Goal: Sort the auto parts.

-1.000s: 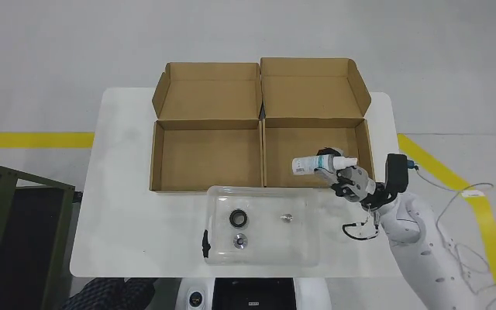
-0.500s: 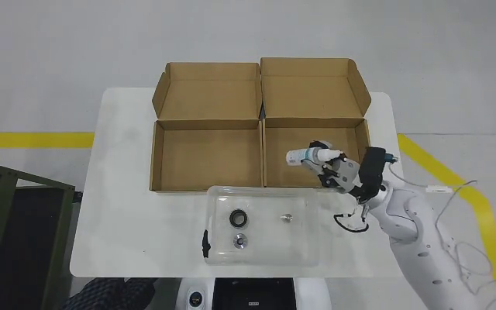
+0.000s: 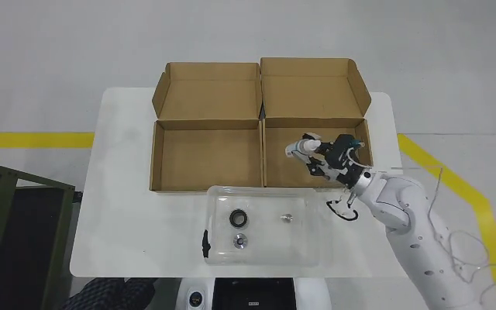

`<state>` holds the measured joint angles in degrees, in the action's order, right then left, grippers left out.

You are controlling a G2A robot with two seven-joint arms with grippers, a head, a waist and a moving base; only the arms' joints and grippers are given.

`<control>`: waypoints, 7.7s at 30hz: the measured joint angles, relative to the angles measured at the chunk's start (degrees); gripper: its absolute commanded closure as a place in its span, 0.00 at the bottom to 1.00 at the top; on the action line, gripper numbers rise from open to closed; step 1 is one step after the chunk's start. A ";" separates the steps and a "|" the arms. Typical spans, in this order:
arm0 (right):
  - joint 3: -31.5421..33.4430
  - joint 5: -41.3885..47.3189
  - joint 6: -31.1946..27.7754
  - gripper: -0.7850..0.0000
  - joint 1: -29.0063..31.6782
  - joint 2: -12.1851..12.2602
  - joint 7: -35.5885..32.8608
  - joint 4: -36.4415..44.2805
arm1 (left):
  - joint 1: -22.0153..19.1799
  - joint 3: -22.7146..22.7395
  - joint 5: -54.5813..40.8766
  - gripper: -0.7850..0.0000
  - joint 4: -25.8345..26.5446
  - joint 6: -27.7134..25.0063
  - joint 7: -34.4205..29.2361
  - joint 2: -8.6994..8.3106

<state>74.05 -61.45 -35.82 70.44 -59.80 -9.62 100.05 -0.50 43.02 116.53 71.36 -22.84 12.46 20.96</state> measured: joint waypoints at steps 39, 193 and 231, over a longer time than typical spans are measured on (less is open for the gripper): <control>-14.58 -2.70 3.23 0.00 -15.93 -3.66 -11.87 -14.95 | 0.00 0.00 0.00 0.00 0.00 0.00 0.00 0.00; 8.06 -1.47 -16.99 1.00 14.14 4.40 21.66 10.04 | 0.00 0.00 0.00 0.00 0.00 0.00 0.00 0.00; 7.37 0.30 -9.50 1.00 6.24 4.27 -0.11 4.38 | 0.00 0.00 0.00 0.00 0.00 0.00 0.00 0.00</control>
<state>81.42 -61.15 -45.32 76.69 -55.53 -9.73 104.43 -0.50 43.02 116.53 71.36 -22.84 12.46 20.96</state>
